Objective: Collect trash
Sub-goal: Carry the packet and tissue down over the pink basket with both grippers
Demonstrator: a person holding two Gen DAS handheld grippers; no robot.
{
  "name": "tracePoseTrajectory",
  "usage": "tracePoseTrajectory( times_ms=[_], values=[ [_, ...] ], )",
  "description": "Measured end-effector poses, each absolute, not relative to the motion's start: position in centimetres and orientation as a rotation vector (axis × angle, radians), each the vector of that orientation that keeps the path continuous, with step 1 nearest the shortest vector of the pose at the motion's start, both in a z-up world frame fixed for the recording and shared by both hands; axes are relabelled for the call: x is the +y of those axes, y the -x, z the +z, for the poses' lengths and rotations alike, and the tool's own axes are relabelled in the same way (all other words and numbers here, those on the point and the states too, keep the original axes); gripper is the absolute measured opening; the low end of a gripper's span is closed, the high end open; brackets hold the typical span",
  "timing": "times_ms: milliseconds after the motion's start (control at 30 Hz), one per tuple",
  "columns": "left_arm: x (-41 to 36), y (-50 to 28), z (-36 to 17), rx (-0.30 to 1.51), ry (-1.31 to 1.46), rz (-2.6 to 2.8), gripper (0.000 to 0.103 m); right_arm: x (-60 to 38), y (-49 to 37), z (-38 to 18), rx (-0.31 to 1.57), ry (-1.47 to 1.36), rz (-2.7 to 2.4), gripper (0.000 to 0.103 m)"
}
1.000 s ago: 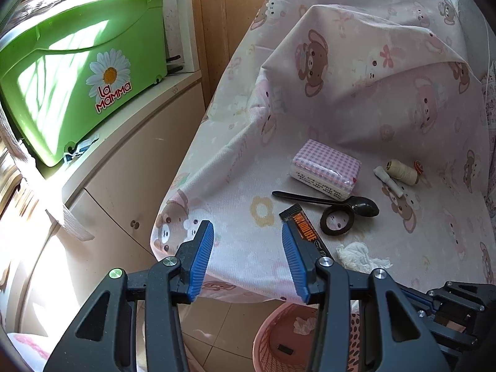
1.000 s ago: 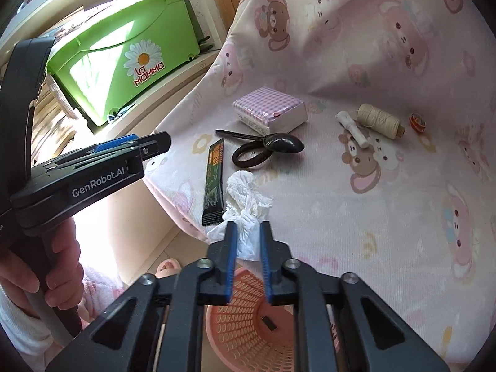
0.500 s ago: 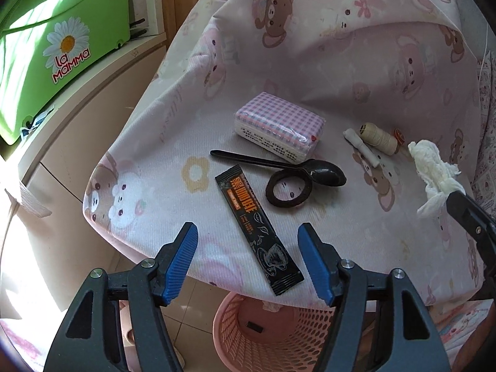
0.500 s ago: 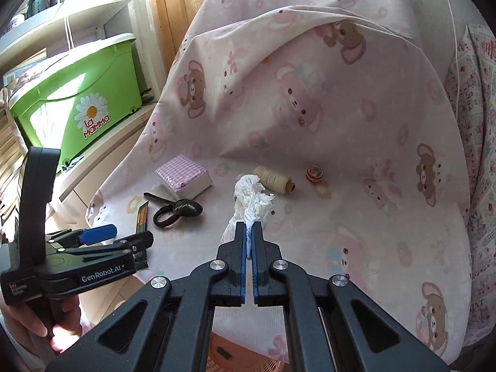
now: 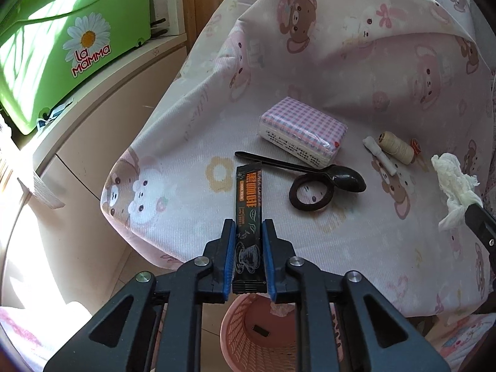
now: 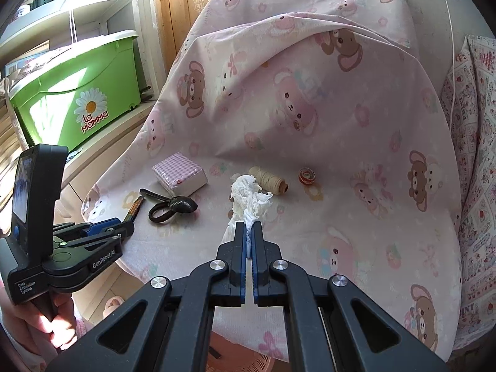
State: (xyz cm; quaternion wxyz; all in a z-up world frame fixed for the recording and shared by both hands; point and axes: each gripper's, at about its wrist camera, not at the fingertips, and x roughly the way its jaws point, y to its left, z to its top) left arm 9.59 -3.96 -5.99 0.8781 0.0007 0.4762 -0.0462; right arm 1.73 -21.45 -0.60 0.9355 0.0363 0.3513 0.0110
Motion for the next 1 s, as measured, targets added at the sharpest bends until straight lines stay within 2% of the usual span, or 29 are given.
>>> tracePoseTrajectory(
  times_ms=[200, 667, 1000],
  values=[
    [-3.1, -9.2, -5.3, 0.986, 0.039, -0.132, 0.014, -22.5, -1.3, -0.1, 0.695, -0.087, -0.001, 0.003],
    [-2.7, -5.4, -0.4, 0.771, 0.013, -0.257, 0.014, -22.2, 0.1, 0.7, 0.683, -0.086, 0.024, 0.003],
    [-2.0, -0.5, 1.1, 0.89, -0.005, -0.326, 0.014, -20.6, 4.3, 2.0, 0.737, -0.111, 0.155, 0.003]
  ],
)
